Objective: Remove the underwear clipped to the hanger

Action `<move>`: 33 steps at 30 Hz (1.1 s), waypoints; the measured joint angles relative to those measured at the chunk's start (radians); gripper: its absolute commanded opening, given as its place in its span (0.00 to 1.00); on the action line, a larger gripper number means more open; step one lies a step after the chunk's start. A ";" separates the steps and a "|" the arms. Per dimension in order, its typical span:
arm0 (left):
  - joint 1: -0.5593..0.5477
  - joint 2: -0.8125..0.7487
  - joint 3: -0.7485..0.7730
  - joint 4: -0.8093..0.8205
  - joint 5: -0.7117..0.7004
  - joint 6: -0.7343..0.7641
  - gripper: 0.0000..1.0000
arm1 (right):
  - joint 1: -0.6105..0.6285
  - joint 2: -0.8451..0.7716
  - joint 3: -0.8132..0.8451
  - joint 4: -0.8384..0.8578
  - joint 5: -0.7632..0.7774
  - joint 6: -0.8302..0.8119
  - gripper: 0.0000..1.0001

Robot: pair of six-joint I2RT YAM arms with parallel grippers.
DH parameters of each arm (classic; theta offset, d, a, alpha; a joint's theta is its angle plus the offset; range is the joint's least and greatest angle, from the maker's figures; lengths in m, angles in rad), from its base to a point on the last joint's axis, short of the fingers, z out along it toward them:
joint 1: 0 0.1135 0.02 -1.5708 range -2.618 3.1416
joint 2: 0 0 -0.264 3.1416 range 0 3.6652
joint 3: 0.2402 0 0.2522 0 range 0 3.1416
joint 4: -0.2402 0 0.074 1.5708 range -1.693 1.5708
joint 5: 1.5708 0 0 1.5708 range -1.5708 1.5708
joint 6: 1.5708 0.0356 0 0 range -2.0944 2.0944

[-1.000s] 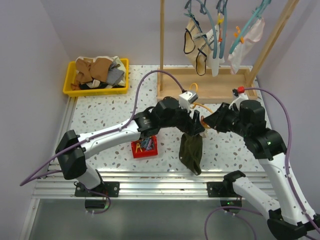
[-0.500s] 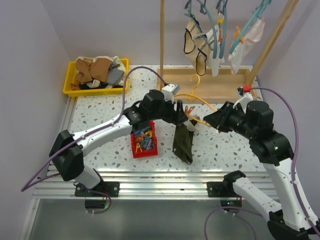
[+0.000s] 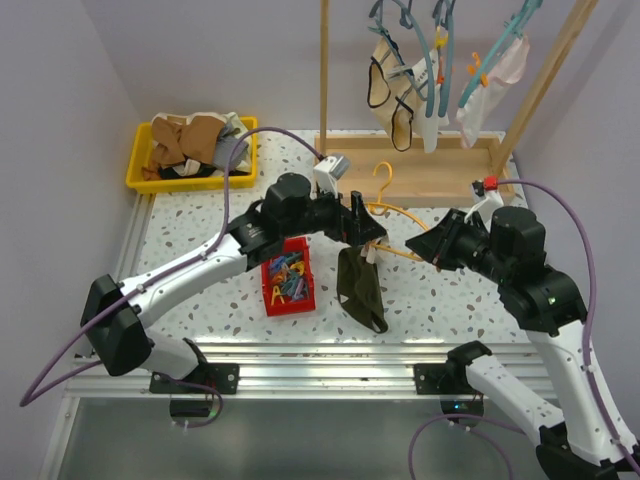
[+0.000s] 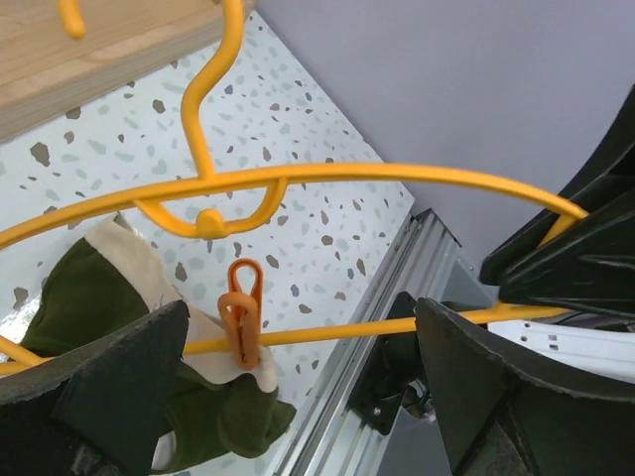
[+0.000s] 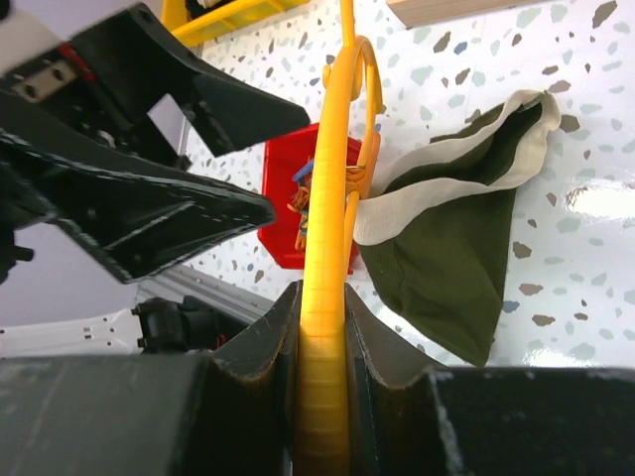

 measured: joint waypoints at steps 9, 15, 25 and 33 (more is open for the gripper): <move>-0.004 0.114 0.182 -0.143 -0.047 -0.019 0.89 | 0.000 -0.004 -0.023 0.005 0.005 -0.001 0.00; -0.024 0.181 0.248 -0.260 -0.108 0.026 0.77 | 0.000 0.000 -0.023 0.026 0.011 0.000 0.00; -0.034 0.268 0.282 -0.308 -0.105 0.092 0.31 | 0.000 0.023 -0.023 0.058 0.011 0.007 0.00; -0.034 0.238 0.235 -0.266 -0.139 0.109 0.10 | 0.001 0.016 -0.043 0.059 0.050 0.125 0.00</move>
